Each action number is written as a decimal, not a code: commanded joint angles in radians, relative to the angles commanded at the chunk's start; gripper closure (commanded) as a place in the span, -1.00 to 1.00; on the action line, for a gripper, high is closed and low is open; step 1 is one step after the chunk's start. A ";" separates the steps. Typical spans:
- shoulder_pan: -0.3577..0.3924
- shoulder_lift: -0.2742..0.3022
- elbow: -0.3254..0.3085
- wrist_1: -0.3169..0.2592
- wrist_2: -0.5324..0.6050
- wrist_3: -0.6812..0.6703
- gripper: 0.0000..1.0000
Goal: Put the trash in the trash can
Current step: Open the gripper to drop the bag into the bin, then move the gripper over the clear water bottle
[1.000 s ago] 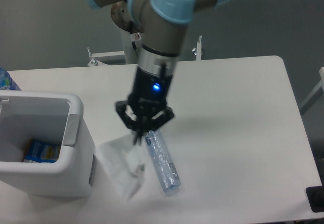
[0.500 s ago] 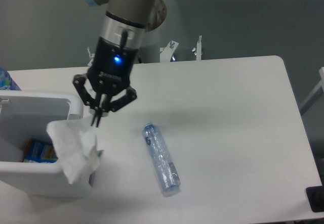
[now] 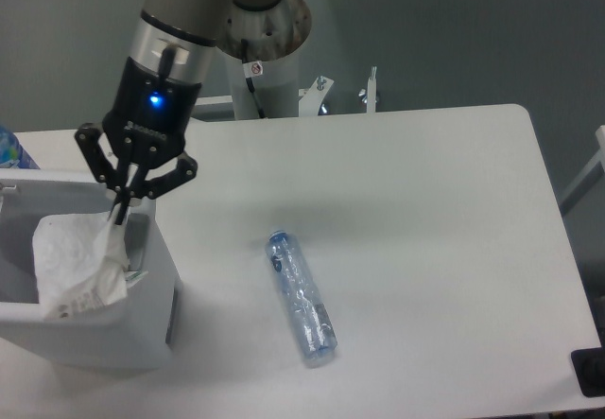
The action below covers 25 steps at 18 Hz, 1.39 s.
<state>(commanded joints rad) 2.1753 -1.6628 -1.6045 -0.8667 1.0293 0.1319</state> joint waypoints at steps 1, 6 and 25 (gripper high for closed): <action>-0.005 0.000 -0.002 0.000 0.000 0.005 -0.12; -0.003 0.005 -0.008 0.002 0.002 0.012 -1.00; 0.247 -0.245 0.137 0.000 0.102 0.058 -1.00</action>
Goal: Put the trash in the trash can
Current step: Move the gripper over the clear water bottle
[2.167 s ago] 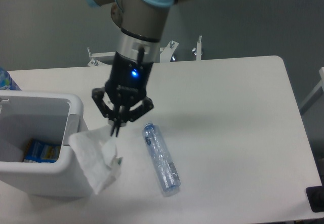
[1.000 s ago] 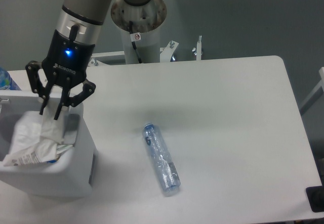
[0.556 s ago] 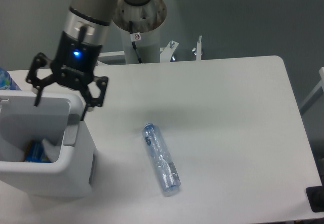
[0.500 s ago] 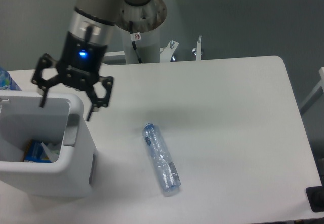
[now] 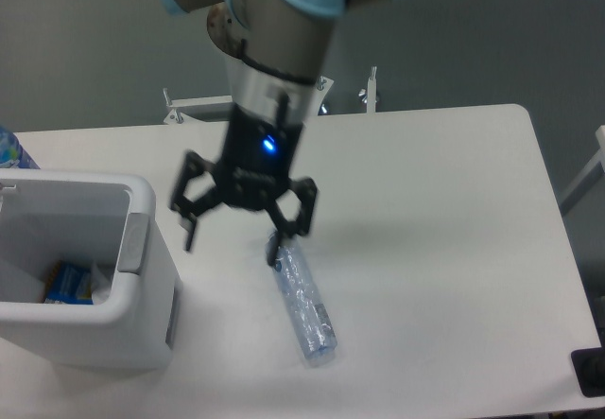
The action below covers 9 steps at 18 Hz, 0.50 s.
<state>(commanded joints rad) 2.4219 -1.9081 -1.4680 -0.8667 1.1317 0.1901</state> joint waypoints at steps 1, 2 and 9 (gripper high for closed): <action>0.011 -0.017 -0.003 -0.002 0.034 0.009 -1.00; 0.014 -0.037 -0.005 -0.005 0.058 0.020 -1.00; 0.017 -0.196 0.142 -0.216 0.194 0.074 -1.00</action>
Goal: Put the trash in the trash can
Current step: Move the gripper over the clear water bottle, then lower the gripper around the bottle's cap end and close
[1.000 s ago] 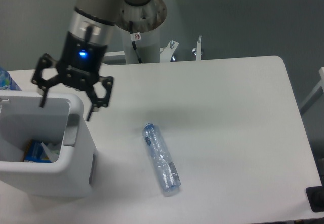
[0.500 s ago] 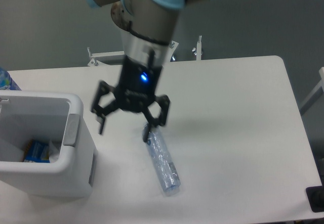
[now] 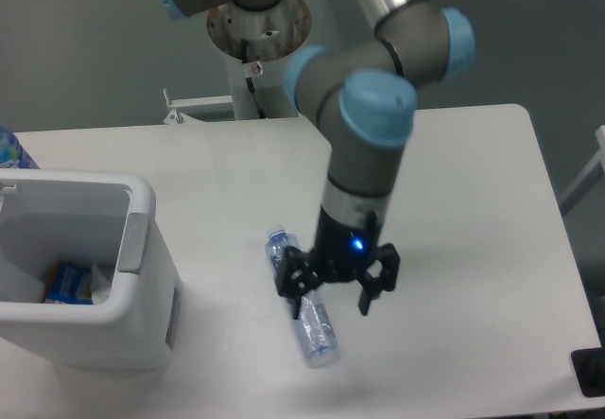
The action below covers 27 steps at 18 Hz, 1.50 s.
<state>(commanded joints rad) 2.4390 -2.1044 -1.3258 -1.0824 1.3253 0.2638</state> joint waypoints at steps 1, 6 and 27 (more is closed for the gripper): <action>-0.002 -0.020 0.029 -0.058 0.002 0.002 -1.00; -0.018 -0.092 0.103 -0.125 0.017 0.002 -1.00; -0.147 -0.189 0.057 -0.114 0.328 -0.017 -1.00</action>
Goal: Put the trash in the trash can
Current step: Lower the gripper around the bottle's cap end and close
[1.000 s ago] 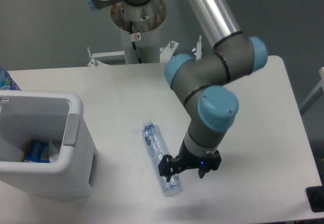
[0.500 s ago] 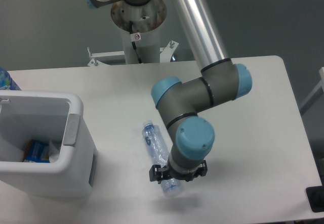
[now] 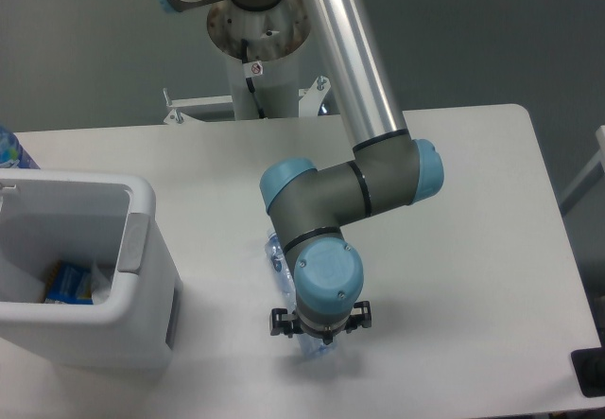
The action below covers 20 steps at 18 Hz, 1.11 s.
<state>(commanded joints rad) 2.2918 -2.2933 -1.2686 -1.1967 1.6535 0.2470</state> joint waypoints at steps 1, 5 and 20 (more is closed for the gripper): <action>-0.002 -0.002 -0.003 0.020 0.006 -0.002 -1.00; -0.008 -0.012 -0.008 0.034 0.012 -0.026 -1.00; -0.023 -0.037 0.008 0.069 0.074 -0.089 -0.18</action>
<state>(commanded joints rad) 2.2688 -2.3301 -1.2609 -1.1275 1.7273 0.1580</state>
